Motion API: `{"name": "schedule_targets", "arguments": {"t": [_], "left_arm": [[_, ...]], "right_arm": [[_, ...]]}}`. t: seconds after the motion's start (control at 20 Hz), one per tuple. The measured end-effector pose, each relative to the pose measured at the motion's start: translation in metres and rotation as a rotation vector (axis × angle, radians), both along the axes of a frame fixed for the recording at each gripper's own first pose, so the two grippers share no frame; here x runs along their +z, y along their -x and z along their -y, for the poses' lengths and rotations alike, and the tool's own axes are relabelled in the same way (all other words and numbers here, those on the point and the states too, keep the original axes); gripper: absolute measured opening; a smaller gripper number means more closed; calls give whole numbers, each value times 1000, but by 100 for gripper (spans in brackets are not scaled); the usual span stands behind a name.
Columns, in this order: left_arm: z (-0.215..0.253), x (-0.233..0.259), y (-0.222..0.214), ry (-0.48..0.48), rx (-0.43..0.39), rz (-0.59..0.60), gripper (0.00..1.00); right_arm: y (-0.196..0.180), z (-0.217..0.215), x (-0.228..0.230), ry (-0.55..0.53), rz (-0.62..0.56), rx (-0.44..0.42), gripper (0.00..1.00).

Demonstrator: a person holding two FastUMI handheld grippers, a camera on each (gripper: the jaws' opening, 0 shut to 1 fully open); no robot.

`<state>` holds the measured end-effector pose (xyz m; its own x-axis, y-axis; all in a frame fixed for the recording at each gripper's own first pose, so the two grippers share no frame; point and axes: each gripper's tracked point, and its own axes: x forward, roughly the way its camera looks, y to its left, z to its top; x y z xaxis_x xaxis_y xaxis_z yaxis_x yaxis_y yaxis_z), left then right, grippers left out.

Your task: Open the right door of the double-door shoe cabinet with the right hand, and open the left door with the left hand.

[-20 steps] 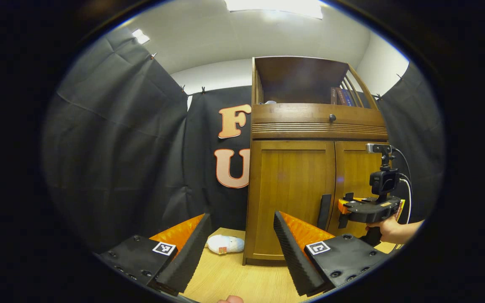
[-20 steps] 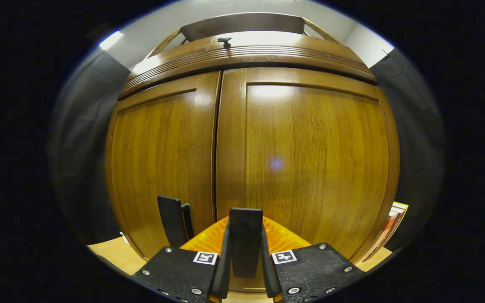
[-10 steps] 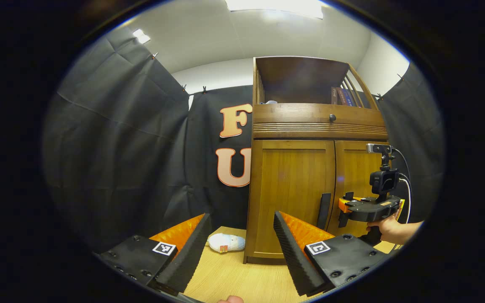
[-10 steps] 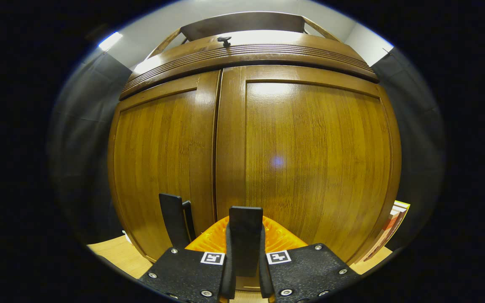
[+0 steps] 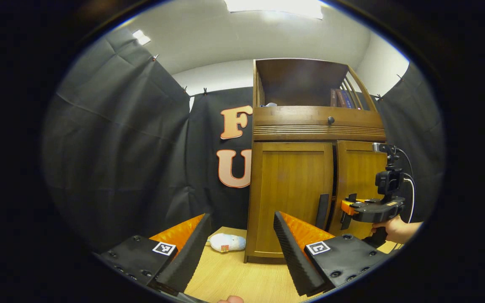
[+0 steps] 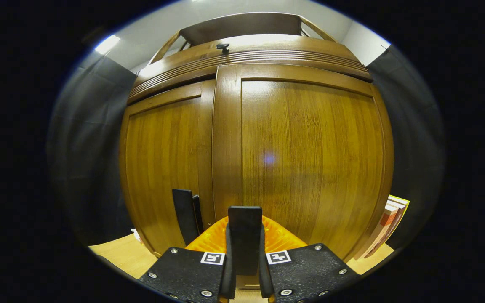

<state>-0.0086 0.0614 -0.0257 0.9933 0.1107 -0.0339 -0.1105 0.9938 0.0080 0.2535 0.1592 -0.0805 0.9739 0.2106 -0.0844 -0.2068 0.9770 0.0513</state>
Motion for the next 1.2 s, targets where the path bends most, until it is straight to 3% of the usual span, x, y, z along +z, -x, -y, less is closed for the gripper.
{"name": "schedule_targets", "arguments": {"t": [0.8,1.15,1.2], "left_arm": [[41,1,4,17,-80,1,96],[55,-6,1,39,-105,-11,94],[57,-8,2,44,-110,-14,94]], "right_arm": [[114,64,14,-6,-3,-7,22],[146,112,18,10,-9,-78,21],[153,123,18,8,-11,-106,27]]}}
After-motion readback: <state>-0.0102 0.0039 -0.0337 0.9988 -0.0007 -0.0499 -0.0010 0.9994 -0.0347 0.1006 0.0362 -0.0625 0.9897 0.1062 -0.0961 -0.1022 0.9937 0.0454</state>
